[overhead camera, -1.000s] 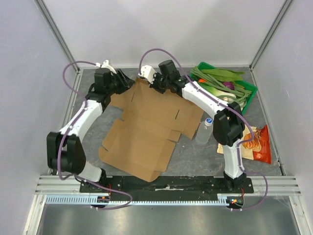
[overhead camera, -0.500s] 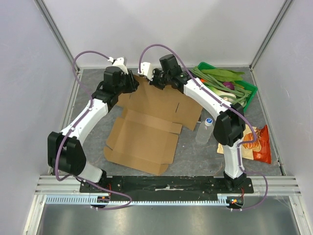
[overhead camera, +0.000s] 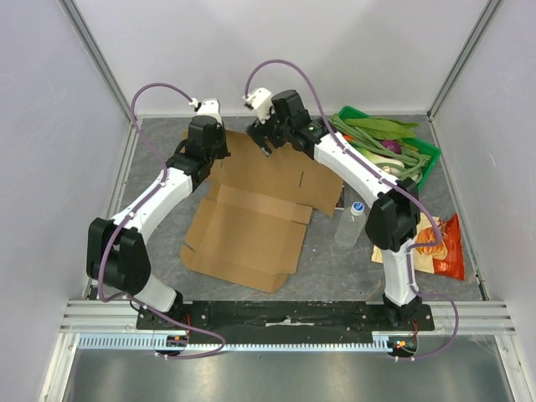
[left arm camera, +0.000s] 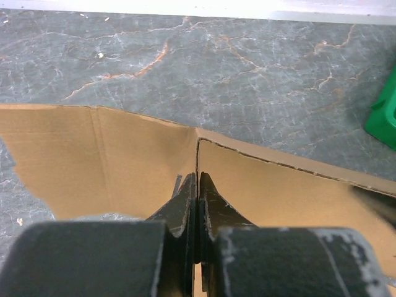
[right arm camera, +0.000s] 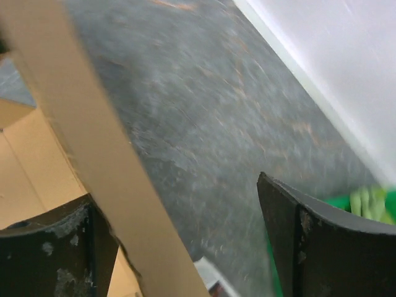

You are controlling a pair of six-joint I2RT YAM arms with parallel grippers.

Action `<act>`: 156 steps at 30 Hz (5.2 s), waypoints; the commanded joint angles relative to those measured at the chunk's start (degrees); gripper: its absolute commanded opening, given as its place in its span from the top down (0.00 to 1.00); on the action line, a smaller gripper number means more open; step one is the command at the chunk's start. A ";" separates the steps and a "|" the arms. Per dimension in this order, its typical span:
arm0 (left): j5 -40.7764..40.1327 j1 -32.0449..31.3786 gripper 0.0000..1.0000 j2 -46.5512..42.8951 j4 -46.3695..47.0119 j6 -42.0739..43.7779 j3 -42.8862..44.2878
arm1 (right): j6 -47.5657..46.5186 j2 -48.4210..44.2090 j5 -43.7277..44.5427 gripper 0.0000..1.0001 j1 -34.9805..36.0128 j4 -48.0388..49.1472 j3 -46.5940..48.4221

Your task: Fold the paper box

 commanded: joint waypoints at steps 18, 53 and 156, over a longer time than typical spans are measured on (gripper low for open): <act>-5.29 0.14 0.98 -7.23 14.11 -5.94 -10.17 | 100.24 -32.30 22.23 0.02 1.41 4.91 -24.97; -1.52 -0.91 0.86 -12.24 17.98 -12.77 -18.43 | 132.15 -19.29 19.69 0.97 4.40 22.56 -32.63; 15.03 21.59 0.95 -24.57 3.84 -35.92 -47.70 | 111.32 -19.99 25.41 1.00 10.02 54.75 -62.53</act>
